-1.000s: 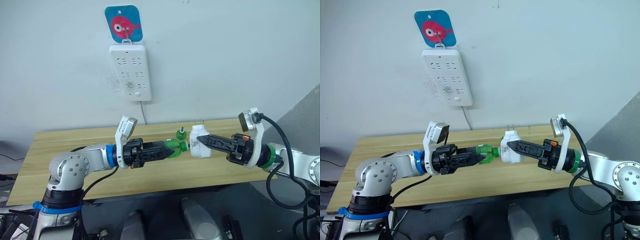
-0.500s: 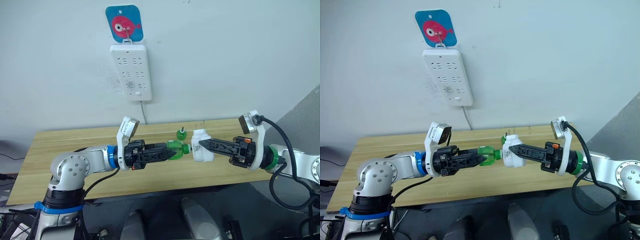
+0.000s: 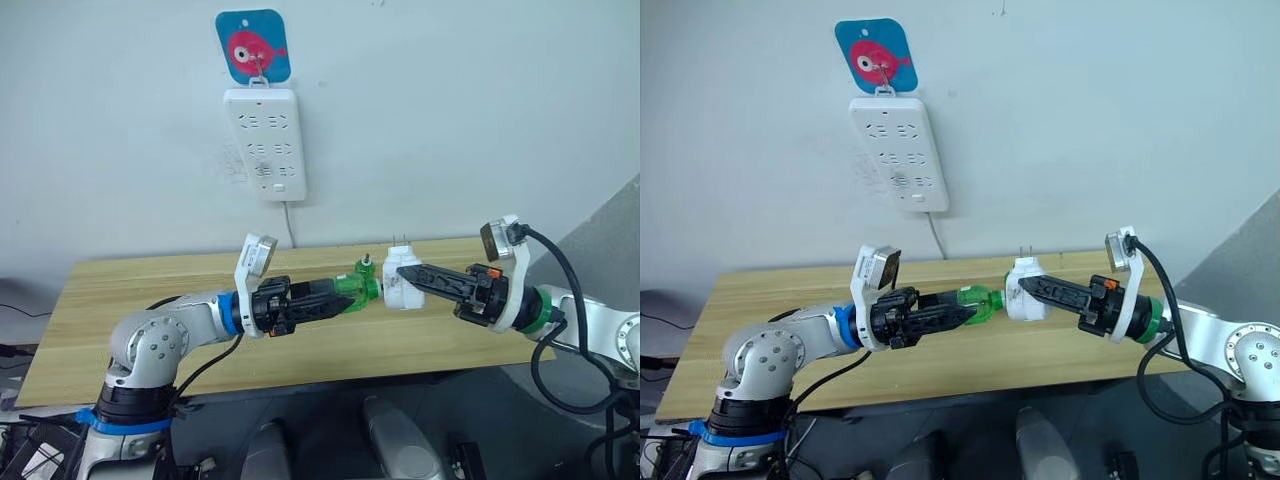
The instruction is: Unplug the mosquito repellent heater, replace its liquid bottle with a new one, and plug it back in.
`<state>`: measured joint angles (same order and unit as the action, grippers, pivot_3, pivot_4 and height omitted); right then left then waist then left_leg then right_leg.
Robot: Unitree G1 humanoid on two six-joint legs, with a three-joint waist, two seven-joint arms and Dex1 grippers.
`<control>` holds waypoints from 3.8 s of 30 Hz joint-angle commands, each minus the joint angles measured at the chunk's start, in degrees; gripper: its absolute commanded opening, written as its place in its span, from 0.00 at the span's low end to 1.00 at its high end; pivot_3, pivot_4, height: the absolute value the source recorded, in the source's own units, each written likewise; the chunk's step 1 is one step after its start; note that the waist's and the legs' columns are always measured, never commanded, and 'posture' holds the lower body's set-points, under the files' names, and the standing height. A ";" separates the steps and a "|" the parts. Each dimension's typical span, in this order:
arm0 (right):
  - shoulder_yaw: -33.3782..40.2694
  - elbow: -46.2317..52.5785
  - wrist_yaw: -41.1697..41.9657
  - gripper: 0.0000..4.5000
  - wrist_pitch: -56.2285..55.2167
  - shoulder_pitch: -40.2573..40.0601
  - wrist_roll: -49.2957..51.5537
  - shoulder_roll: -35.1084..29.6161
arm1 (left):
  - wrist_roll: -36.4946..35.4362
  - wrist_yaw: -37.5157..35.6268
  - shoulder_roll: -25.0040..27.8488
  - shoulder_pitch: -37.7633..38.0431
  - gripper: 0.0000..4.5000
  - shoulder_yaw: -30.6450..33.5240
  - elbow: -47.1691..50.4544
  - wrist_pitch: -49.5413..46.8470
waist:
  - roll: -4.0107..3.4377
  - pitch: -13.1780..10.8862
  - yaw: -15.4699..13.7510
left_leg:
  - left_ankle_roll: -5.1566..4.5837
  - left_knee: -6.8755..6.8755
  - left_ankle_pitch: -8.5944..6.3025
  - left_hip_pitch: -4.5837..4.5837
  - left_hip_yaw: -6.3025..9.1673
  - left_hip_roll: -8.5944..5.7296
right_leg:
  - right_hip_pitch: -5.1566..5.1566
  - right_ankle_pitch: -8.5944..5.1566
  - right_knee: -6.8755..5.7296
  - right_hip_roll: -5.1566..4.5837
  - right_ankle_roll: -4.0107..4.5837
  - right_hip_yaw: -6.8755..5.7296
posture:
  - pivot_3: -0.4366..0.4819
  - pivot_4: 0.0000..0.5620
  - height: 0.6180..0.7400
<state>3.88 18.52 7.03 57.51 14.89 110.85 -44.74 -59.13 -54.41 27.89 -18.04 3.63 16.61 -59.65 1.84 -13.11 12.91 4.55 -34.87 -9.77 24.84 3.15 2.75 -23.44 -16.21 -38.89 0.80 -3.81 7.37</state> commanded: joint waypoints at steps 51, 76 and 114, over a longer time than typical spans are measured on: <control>-0.97 0.86 6.95 0.65 5.37 1.80 2.15 -3.92 | -7.20 0.97 -0.46 -5.16 0.51 -0.83 0.41 -5.42 | 0.05 -0.03 -0.40 | -0.01 -0.01 -0.01 0.03 -0.02 -0.01 | -0.02 0.00 0.02 0.00 -0.01 0.00 | 0.19 0.38 0.94; 0.98 -2.47 7.35 0.65 8.10 0.17 2.15 -7.87 | -3.20 -3.48 4.87 -3.02 0.51 0.30 1.16 -0.24 | 0.06 -0.04 -0.41 | -0.01 0.00 -0.01 0.03 -0.02 0.00 | -0.02 0.00 0.02 -0.01 0.00 0.00 | 0.20 0.38 0.94; 3.81 -5.47 3.42 0.65 7.38 2.49 2.15 -2.07 | -4.02 -0.35 2.40 -0.83 0.51 -1.36 0.83 0.31 | 0.06 -0.04 -0.41 | -0.01 -0.01 -0.01 0.03 -0.04 0.00 | -0.02 0.00 0.02 0.00 -0.01 0.01 | 0.20 0.36 0.94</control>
<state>6.74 11.35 9.48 64.37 16.96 111.45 -47.03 -62.25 -55.02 31.08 -18.09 2.81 16.16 -59.47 1.90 -13.14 12.50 4.54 -34.88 -9.78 24.87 3.11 2.74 -23.46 -16.21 -38.87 0.79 -3.82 7.38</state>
